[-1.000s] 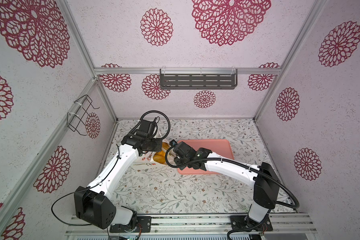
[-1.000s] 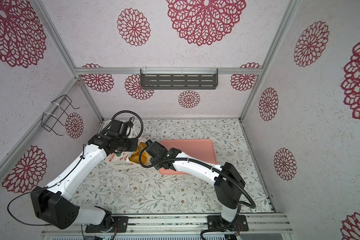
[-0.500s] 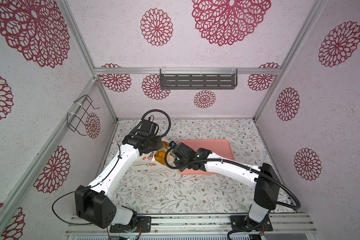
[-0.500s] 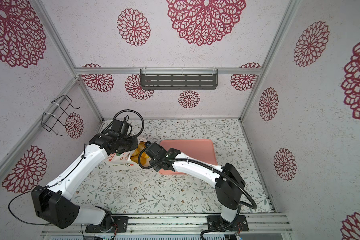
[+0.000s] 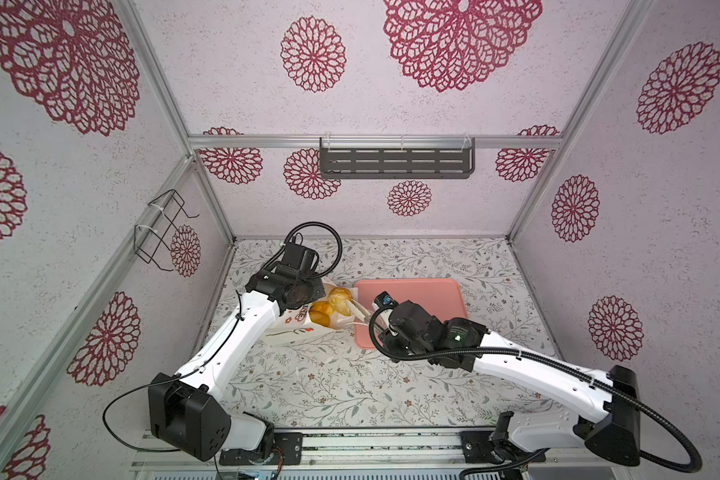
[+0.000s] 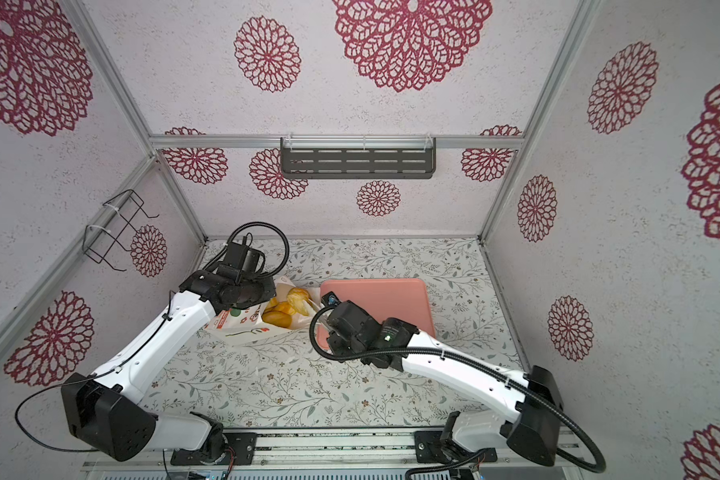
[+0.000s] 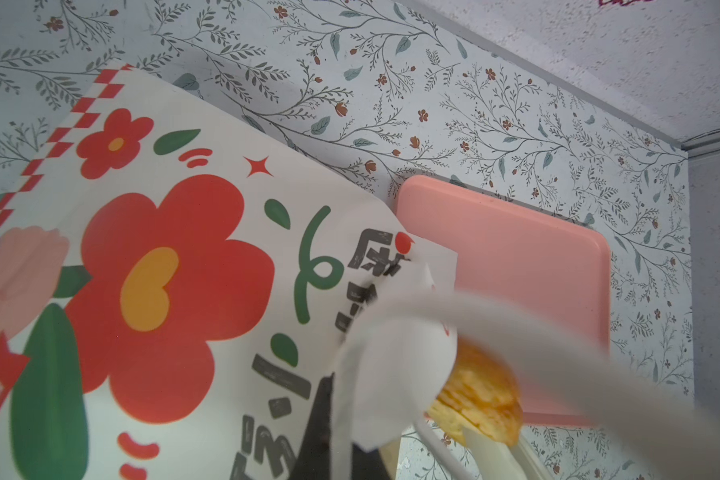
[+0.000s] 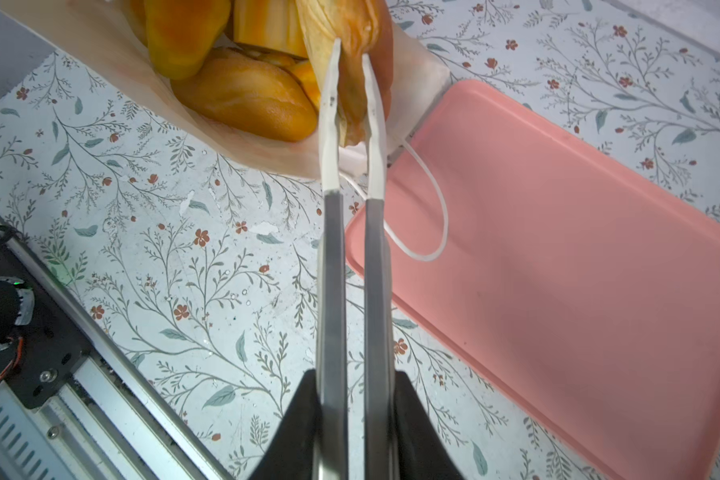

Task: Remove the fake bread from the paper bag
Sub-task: 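Pull the bread out of the bag with the right gripper over the tray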

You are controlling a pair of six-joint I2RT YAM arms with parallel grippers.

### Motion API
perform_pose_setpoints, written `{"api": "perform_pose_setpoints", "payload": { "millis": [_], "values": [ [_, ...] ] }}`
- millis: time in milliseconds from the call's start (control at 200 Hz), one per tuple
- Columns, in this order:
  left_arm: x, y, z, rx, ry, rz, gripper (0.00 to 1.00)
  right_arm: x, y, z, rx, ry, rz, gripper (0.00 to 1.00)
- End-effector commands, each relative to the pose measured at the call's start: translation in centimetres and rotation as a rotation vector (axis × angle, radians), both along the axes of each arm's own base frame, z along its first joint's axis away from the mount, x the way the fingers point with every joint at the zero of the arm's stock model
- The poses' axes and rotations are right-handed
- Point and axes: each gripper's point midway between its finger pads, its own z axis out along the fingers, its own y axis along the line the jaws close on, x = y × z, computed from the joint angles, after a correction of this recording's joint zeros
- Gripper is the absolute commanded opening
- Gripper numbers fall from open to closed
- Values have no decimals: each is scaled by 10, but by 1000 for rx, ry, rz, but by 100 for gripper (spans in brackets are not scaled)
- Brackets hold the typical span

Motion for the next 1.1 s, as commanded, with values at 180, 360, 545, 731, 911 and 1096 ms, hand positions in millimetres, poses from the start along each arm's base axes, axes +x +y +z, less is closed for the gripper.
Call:
{"api": "perform_pose_setpoints", "payload": {
  "millis": [180,360,545,731,911,1096],
  "values": [
    [-8,9,-3,23,4,31,0,13,-77,44,248,-22,-219,0],
    [-8,7,-3,8,7,32,0,24,-133,36,139,-16,-387,0],
    [-10,7,0,8,-3,17,0,36,-168,12,-99,0,-504,0],
    [-13,7,2,8,-9,7,0,45,-182,-7,-258,6,-537,0],
    [-12,6,1,7,-7,6,0,51,-167,-30,-289,70,-486,0],
    [-14,6,-1,4,5,3,0,52,-147,-44,-244,136,-443,1]
  ]
}}
